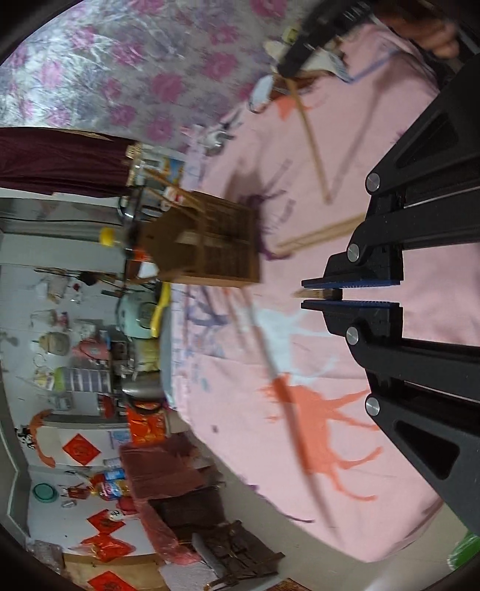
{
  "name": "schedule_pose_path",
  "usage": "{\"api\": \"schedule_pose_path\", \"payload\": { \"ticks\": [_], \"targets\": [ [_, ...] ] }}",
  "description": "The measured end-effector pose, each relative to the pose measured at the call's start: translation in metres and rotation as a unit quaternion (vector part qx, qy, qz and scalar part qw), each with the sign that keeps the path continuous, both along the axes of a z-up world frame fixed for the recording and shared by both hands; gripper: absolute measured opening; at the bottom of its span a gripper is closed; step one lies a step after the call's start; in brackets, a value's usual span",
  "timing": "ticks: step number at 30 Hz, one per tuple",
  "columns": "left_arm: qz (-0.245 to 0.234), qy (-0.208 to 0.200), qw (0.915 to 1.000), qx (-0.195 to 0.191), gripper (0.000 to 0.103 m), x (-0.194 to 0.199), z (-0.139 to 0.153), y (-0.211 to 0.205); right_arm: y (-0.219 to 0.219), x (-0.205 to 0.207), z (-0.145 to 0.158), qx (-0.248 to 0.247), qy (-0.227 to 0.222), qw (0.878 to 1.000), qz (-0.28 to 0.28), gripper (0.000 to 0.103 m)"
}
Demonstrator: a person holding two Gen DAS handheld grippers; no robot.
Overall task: Organize utensils
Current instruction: 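Lift both held chopsticks and carry them over the wooden holder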
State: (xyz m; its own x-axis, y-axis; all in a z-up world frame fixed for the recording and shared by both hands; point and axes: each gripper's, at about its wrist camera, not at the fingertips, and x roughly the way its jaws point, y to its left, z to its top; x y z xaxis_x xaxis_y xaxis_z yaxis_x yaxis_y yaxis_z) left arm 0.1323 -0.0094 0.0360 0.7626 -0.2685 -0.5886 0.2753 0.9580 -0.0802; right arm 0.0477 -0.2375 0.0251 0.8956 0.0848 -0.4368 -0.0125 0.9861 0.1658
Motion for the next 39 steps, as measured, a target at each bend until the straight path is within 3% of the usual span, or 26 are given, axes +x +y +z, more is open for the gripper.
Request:
{"api": "schedule_pose_path", "payload": {
  "ticks": [5,16,27,34,39],
  "targets": [
    [-0.009,-0.008,0.9999,-0.011,0.006,0.026,0.034,-0.01,-0.002,0.018,0.018,0.003,-0.002,1.0,0.007,0.006],
    [-0.039,-0.006,0.9988,-0.029,0.006,0.078,0.07,-0.033,-0.009,0.065,0.045,0.004,-0.007,1.0,0.017,0.006],
    [-0.053,-0.052,0.9964,-0.04,0.006,0.122,0.129,-0.055,-0.03,0.11,0.09,0.023,-0.035,0.999,0.019,0.006],
    [-0.05,-0.101,0.9921,-0.056,0.006,0.148,0.176,-0.068,-0.036,0.145,0.138,0.007,-0.089,0.996,0.008,0.006],
    [-0.045,-0.103,0.9921,-0.056,0.006,0.175,0.175,-0.081,-0.037,0.174,0.142,-0.002,-0.098,0.995,-0.004,0.006]
  ]
}}
